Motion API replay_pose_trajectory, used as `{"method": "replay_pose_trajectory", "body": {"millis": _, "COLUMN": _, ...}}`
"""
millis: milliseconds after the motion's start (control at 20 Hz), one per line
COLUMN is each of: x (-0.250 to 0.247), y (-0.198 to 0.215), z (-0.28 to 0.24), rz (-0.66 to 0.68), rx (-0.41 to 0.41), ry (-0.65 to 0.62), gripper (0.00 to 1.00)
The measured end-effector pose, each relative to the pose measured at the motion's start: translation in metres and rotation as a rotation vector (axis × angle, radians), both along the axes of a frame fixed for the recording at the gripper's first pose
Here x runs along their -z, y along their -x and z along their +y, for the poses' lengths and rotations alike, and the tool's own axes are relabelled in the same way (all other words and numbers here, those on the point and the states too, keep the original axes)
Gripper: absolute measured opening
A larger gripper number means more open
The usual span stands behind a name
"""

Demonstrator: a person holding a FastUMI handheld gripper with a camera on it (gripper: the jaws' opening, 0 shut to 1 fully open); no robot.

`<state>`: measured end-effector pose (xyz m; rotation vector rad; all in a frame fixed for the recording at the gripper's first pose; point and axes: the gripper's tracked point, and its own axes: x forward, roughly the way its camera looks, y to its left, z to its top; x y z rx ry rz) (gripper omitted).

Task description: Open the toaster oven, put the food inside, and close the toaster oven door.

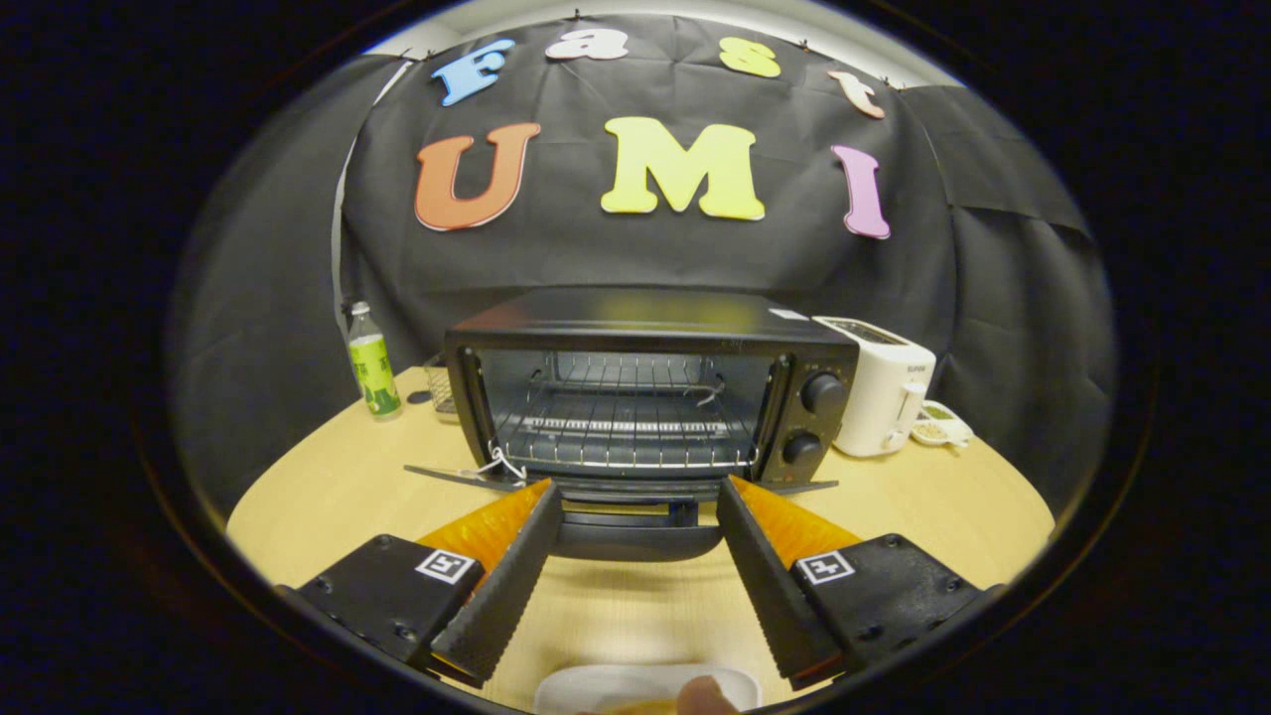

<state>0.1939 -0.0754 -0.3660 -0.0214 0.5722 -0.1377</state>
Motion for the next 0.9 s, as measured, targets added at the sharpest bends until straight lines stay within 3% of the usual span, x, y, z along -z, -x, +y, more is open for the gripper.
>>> {"method": "replay_pose_trajectory", "body": {"millis": 150, "x": 0.024, "y": 0.02, "z": 0.002, "rz": 0.13, "rx": -0.007, "ry": -0.013, "gripper": 1.0}}
{"method": "replay_pose_trajectory", "body": {"millis": 500, "x": 0.047, "y": 0.033, "z": 0.003, "rz": 0.252, "rx": -0.038, "ry": -0.072, "gripper": 1.0}}
{"method": "replay_pose_trajectory", "body": {"millis": 700, "x": 0.039, "y": 0.04, "z": 0.008, "rz": 0.235, "rx": -0.077, "ry": -0.101, "gripper": 1.0}}
{"method": "replay_pose_trajectory", "body": {"millis": 900, "x": -0.018, "y": 0.07, "z": 0.018, "rz": 0.074, "rx": -0.174, "ry": -0.11, "gripper": 1.0}}
